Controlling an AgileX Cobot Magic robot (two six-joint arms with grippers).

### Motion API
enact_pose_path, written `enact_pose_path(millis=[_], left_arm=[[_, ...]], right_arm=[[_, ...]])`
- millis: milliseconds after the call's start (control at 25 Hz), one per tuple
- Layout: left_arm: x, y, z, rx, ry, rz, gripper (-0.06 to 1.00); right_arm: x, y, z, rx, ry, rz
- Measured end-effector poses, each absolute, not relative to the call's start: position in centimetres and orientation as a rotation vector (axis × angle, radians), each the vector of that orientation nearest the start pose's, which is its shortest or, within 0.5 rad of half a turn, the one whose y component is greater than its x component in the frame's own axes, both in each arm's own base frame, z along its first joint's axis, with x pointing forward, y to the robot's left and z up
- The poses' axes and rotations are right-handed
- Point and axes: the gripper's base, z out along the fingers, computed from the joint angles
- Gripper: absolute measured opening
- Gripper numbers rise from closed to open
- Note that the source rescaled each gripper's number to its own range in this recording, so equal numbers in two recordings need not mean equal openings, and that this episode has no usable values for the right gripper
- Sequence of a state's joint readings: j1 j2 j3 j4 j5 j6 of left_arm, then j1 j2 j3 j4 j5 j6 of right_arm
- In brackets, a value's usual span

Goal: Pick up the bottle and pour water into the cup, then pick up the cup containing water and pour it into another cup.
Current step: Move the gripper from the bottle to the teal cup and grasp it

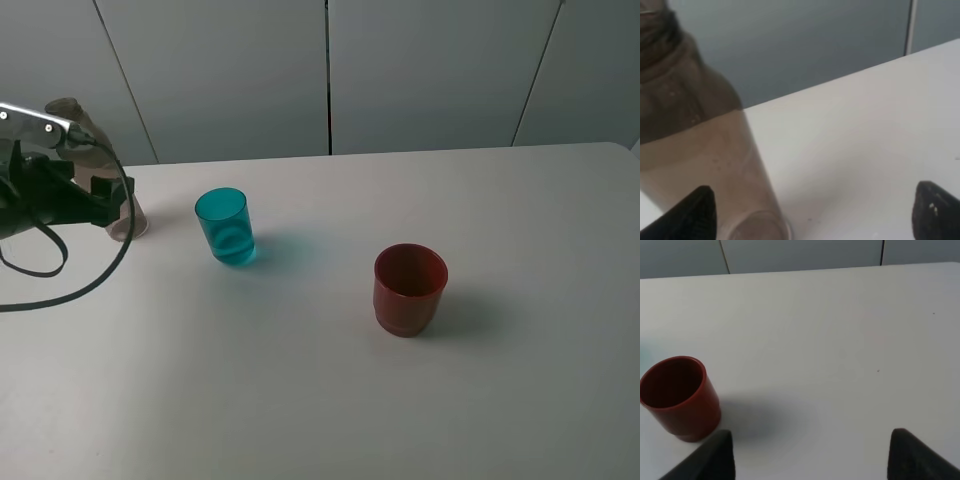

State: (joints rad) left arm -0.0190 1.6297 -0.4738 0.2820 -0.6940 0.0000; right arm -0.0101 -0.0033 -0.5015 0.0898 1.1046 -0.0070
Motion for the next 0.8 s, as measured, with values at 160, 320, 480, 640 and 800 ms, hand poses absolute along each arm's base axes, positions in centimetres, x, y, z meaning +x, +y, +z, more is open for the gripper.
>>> enact_pose_path(millis=[160,320,480,640,800], left_arm=[[27.4,-4.2,15.6,0.428,1.954,-0.087,1.0],[26.9,-5.9,15.3,0.492,1.966,-0.12,1.0],[26.5,-7.2,15.1,0.547,1.978,-0.145,1.0],[26.1,-8.1,14.9,0.59,2.0,-0.16,1.0],[25.9,-8.3,14.6,0.613,2.032,-0.158,1.0]], right_arm=[[-0.8,0.7,27.4,0.004,2.082,0.102],[-0.8,0.7,27.4,0.004,2.082,0.102],[-0.8,0.7,27.4,0.004,2.082,0.102],[-0.8,0.7,27.4,-0.004,2.082,0.098],[-0.8,0.7,27.4,-0.004,2.082,0.098]])
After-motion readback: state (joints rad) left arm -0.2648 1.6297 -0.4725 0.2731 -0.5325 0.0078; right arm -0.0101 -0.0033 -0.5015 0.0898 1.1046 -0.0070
